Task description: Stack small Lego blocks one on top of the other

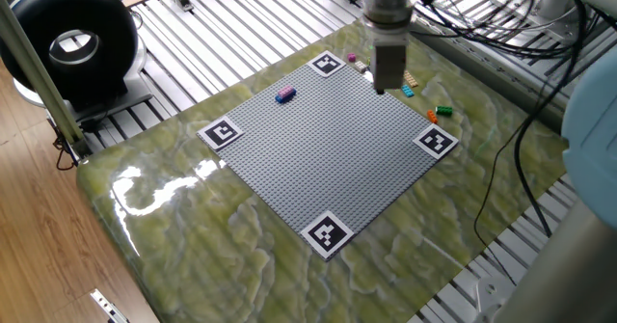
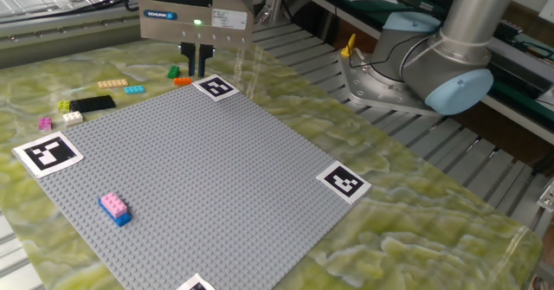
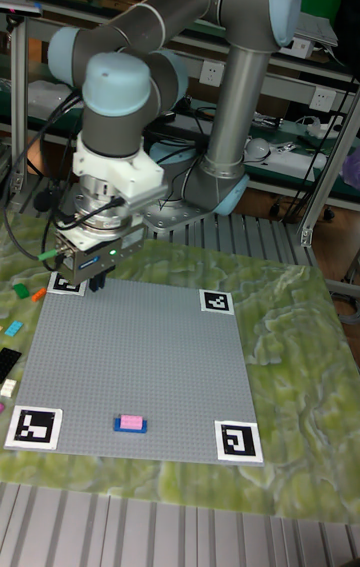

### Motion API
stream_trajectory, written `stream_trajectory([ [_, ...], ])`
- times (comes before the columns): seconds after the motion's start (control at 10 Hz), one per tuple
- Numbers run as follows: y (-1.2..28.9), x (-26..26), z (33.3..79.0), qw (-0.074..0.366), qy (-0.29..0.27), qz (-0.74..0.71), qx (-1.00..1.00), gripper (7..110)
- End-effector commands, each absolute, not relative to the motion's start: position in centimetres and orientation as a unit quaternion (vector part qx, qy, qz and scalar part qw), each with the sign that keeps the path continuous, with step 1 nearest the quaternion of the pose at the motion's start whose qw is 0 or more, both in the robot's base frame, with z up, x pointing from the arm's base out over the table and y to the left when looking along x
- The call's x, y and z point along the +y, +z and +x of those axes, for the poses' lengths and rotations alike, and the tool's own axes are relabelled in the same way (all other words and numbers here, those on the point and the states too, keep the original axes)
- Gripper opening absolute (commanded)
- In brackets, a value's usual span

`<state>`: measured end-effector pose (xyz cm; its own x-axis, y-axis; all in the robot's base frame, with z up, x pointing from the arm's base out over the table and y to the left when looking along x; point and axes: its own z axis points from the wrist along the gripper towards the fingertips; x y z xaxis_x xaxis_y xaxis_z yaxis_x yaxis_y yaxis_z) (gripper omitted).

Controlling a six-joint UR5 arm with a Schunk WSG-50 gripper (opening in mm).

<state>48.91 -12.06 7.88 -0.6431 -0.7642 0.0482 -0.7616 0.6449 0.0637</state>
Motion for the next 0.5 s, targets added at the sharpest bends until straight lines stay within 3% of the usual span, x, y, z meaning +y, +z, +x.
stream_trajectory([
  [0.0,6.74,-13.39,47.28,0.01,-0.032,0.423,-0.905,7],
  [0.4,6.7,-13.9,46.92,-0.001,-0.034,0.401,-0.916,7],
])
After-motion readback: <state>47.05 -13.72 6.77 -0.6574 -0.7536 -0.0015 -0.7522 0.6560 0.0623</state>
